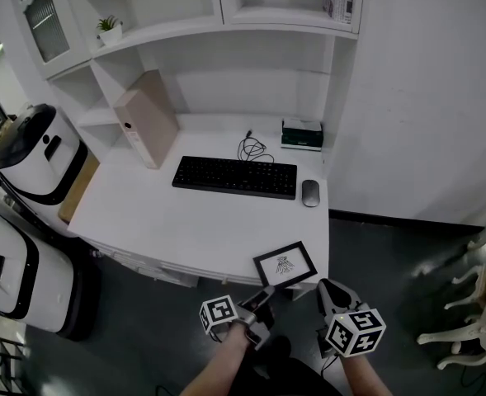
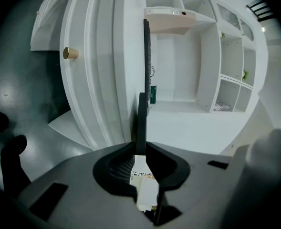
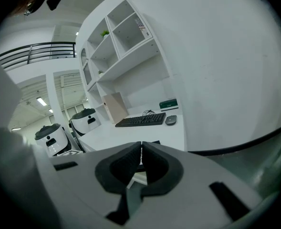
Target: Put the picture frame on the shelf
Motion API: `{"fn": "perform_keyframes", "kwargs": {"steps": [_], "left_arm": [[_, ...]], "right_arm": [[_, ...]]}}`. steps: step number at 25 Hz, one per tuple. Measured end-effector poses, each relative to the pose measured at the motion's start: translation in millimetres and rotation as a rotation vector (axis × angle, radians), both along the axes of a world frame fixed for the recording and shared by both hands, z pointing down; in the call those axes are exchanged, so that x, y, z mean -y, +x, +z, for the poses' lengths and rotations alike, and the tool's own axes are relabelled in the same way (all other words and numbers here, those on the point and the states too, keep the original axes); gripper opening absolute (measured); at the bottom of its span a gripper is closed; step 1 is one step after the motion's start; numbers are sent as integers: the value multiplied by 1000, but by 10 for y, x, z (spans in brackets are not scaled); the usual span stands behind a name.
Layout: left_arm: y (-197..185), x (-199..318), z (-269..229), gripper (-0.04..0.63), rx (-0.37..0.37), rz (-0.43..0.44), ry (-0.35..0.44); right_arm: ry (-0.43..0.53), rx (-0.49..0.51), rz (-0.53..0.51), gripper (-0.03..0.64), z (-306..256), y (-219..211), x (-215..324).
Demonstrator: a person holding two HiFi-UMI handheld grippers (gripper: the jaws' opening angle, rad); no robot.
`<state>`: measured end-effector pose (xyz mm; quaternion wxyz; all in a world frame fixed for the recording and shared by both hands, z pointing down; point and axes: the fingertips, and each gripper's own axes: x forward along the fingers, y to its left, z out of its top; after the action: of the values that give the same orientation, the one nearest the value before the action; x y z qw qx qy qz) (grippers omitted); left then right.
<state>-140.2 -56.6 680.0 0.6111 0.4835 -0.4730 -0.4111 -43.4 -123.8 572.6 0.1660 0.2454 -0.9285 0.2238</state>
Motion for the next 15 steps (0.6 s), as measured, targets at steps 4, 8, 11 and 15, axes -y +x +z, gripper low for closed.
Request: {"fn": "perform_keyframes", "kwargs": {"steps": [4, 8, 11, 15], "left_arm": [[40, 7, -54, 67, 30, 6, 1], [66, 32, -111, 66, 42, 2, 5], [81, 35, -145, 66, 44, -5, 9], [63, 40, -248, 66, 44, -21, 22]], "right_arm": [[7, 3, 4, 3, -21, 60, 12], [13, 7, 4, 2, -37, 104, 36], [16, 12, 1, 3, -48, 126, 48], [18, 21, -2, 2, -76, 143, 73]]}}
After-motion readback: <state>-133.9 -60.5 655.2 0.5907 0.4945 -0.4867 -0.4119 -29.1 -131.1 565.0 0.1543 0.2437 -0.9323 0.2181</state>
